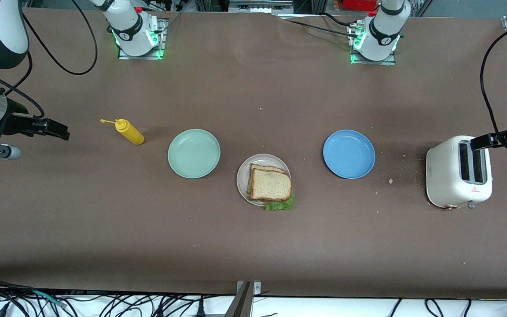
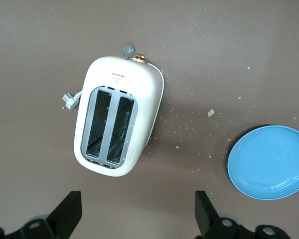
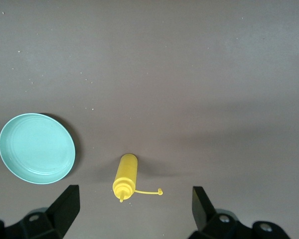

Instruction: Make sandwich in beige plate with both arms

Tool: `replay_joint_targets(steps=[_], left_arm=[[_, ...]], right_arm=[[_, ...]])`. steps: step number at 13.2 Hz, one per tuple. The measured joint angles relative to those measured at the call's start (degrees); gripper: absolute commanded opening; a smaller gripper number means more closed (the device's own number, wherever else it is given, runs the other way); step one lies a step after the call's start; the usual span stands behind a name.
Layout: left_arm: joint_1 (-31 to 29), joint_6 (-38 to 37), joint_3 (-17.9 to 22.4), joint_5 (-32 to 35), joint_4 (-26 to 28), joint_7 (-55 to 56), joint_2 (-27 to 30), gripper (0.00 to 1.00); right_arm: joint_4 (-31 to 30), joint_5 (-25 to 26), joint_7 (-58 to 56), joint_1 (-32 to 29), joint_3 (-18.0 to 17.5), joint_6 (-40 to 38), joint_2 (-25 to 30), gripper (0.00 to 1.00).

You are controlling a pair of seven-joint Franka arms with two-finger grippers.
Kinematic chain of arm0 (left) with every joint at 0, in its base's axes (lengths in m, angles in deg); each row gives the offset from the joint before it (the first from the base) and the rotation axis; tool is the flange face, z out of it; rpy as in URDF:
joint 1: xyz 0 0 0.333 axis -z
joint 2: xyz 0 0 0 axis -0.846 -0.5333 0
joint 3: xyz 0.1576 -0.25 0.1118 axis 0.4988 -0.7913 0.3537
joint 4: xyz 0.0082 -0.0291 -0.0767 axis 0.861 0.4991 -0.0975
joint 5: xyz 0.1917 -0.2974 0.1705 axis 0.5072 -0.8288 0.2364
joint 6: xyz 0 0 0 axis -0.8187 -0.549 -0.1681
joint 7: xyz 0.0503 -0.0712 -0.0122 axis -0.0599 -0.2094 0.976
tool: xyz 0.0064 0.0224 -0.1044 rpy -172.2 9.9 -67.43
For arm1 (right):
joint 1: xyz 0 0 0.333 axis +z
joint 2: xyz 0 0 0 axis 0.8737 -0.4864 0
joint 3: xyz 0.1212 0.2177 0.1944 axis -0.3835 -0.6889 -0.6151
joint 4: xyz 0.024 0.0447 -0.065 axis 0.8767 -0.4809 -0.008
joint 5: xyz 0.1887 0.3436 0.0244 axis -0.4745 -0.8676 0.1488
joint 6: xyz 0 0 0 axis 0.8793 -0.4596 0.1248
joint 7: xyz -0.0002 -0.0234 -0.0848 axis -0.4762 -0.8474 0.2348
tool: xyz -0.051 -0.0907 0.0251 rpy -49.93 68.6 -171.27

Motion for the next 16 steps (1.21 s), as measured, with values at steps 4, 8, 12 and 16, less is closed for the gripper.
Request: replay_joint_targets(steps=[4,8,12,16], left_arm=[[0.0,-0.1,-0.1,0.0,-0.2,0.0,0.7,1.0],[0.3,-2.1,-0.8,0.0,-0.4,0.0,2.3,1.0],[4.0,-4.4,-0.9,0.0,0.5,0.0,6.5,1.0],[9.1,-8.2,1.5,-2.4,1.6,0.2,10.5,1.0]], right_arm=[[0.0,0.0,0.0,0.0,0.0,0.0,0.0,1.0],[0.0,0.0,0.0,0.0,0.0,0.0,0.0,1.0],[0.1,0.0,0.0,0.0,0.0,0.0,0.0,1.0],[0.1,0.0,0.0,0.0,0.0,0.0,0.0,1.0]])
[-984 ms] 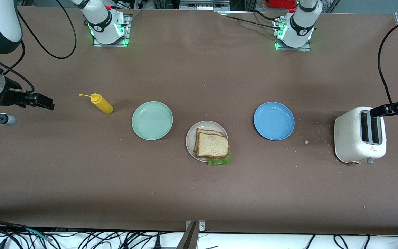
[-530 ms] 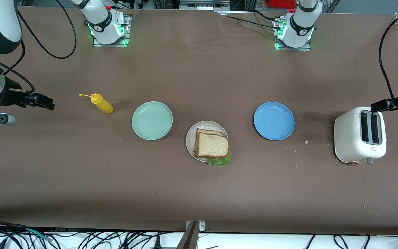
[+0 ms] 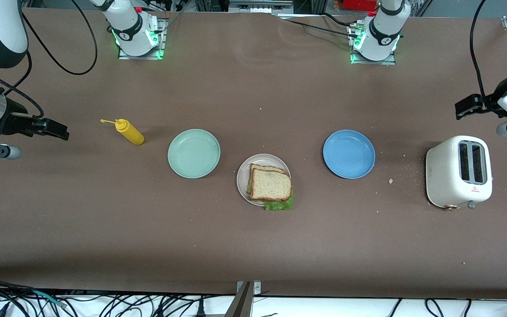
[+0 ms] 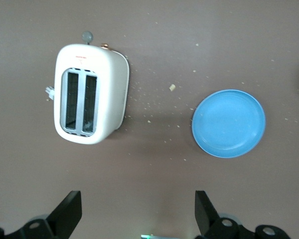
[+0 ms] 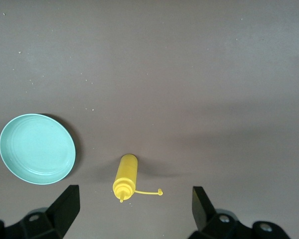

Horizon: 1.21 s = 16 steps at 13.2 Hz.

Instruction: Make sandwich in beige plate with both arms

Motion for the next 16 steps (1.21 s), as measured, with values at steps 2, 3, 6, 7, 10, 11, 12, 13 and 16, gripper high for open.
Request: replay_joint_targets(steps=[2,3,6,7,10,11,12,13,16], left_arm=[[1.4,-0.4,2.7,-1.9,0.0,0.0,1.4,1.0],[1.5,-0.6,3.3,-2.6,0.0,0.0,2.0,1.0],[1.6,-3.8,3.6,-4.0,-0.1,-0.1,3.5,1.0],[1.7,-4.2,3.6,-4.7,-0.1,-0.4,4.0,1.0],[1.8,-3.1,4.1,-7.1,-0.1,-2.0,5.4,1.0],[1.9,-2.7,4.3,-7.1,-0.1,-2.4,5.7,1.0],[2.0,-2.5,4.5,-6.9,-0.1,-2.6,5.8,1.0],[2.2,-2.4,4.5,-6.6,-0.1,-2.6,5.7,1.0],[2.9,-2.2,4.5,-5.9,0.0,-2.7,5.6,1.0]], right_arm=[[0.0,0.0,0.0,0.0,0.0,0.0,0.0,1.0],[0.0,0.0,0.0,0.0,0.0,0.0,0.0,1.0],[0.0,0.0,0.0,0.0,0.0,0.0,0.0,1.0],[0.0,0.0,0.0,0.0,0.0,0.0,0.0,1.0],[0.0,0.0,0.0,0.0,0.0,0.0,0.0,1.0],[0.0,0.0,0.0,0.0,0.0,0.0,0.0,1.0],[0.0,0.0,0.0,0.0,0.0,0.0,0.0,1.0],[0.0,0.0,0.0,0.0,0.0,0.0,0.0,1.0],[0.0,0.0,0.0,0.0,0.0,0.0,0.0,1.0]])
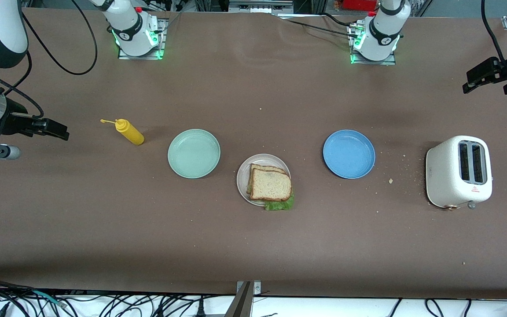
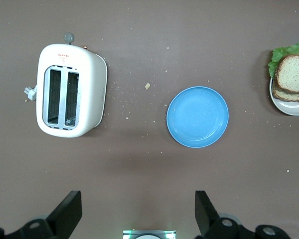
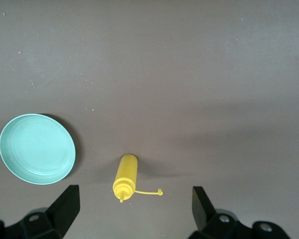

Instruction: Make sandwich in beige plate with both arms

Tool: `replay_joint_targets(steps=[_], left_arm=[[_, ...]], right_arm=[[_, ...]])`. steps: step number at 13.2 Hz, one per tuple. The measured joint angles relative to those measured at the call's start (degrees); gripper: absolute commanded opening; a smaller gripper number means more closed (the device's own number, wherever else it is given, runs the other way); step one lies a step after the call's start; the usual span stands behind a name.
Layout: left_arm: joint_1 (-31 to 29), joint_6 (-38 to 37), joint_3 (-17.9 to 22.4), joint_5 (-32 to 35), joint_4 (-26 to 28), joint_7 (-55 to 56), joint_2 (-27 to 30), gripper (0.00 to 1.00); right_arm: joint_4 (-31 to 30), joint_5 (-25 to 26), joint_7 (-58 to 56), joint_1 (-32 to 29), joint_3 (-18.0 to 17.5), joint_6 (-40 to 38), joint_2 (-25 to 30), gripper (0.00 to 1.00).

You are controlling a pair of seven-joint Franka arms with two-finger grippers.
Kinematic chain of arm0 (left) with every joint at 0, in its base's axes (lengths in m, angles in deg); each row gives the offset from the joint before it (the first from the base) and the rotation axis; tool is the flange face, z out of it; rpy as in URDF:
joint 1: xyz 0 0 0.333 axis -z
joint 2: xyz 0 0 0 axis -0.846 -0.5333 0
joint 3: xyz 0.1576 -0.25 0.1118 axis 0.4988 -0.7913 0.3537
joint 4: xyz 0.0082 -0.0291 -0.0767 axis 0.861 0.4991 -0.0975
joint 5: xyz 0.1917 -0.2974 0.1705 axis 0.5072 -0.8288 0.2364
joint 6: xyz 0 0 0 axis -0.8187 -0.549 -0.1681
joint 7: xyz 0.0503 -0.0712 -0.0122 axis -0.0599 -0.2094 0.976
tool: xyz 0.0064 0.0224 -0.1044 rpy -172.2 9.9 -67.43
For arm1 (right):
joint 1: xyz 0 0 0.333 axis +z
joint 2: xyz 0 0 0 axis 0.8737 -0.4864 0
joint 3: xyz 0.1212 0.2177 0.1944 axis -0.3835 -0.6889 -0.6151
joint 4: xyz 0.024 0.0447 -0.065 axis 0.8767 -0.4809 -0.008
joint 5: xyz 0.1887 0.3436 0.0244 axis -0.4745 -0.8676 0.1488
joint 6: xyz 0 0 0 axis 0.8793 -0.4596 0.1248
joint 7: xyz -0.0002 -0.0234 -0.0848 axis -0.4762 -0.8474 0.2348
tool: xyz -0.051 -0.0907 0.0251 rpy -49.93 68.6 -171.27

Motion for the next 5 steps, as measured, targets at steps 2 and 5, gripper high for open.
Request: replay_joint_targets(steps=[2,5], left_arm=[[0.2,0.4,0.0,0.0,0.0,0.0,-0.2,1.0],[0.1,0.9,0.1,0.0,0.1,0.0,-0.4,1.0]], right_arm=[[0.0,0.0,0.0,0.0,0.0,0.0,0.0,1.0],[0.0,0.0,0.0,0.0,0.0,0.0,0.0,1.0]])
